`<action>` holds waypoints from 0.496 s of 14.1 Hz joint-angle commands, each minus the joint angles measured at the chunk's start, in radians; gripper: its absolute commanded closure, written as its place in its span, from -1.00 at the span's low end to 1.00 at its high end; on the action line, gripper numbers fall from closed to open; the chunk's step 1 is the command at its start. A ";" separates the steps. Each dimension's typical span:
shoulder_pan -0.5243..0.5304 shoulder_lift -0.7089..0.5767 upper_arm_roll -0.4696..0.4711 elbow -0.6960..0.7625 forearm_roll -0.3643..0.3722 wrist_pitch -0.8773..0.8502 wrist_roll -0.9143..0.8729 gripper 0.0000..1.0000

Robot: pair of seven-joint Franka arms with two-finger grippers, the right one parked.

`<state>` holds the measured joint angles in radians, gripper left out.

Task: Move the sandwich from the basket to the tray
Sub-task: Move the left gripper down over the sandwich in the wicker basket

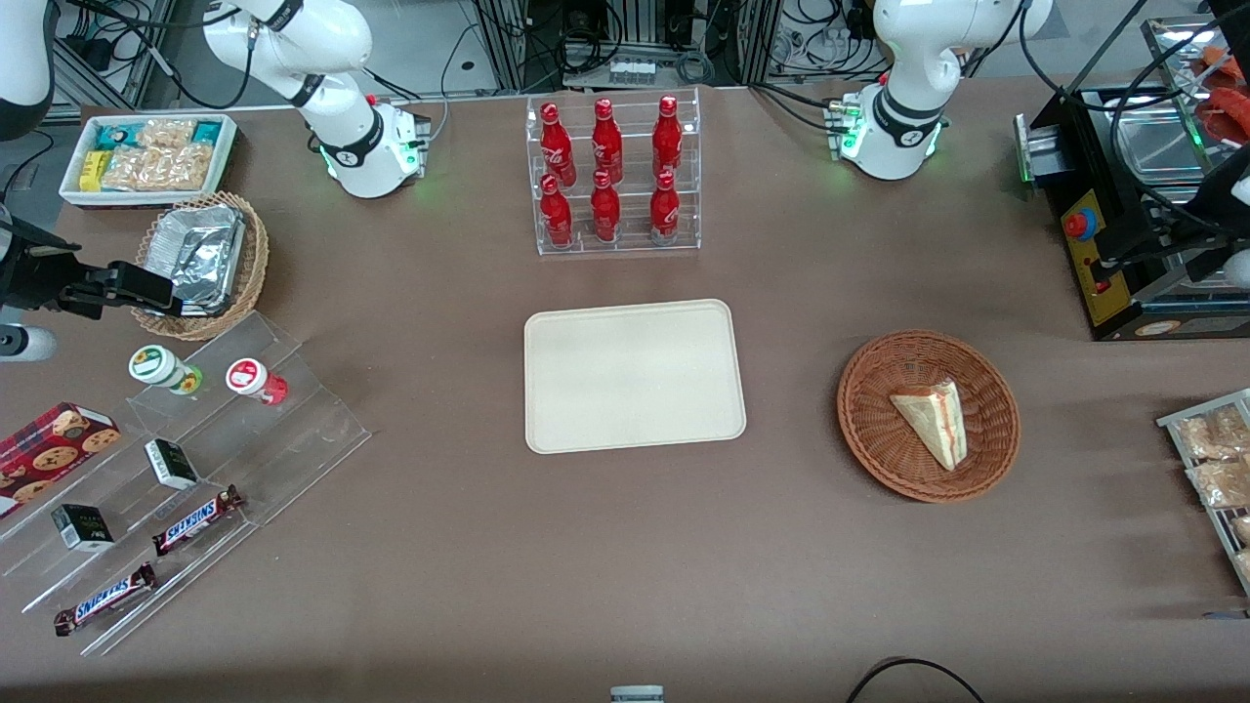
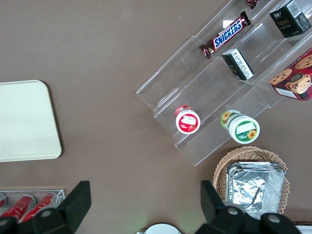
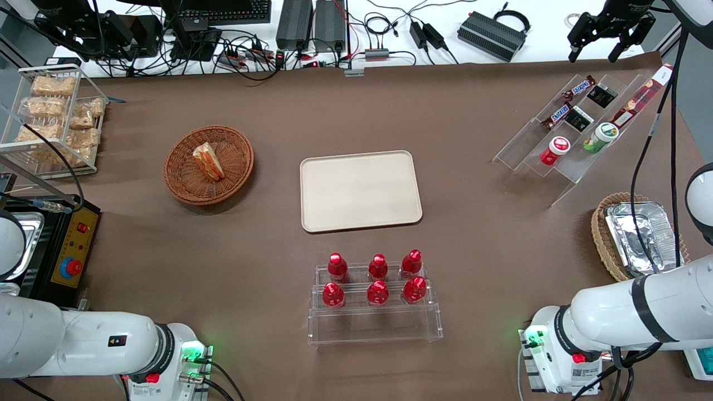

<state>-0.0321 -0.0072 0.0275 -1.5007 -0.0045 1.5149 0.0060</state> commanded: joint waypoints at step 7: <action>0.004 0.117 -0.009 -0.022 0.049 0.083 0.006 -1.00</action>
<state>-0.0324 0.0652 0.0261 -1.5231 0.0167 1.5613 0.0065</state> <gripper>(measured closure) 0.000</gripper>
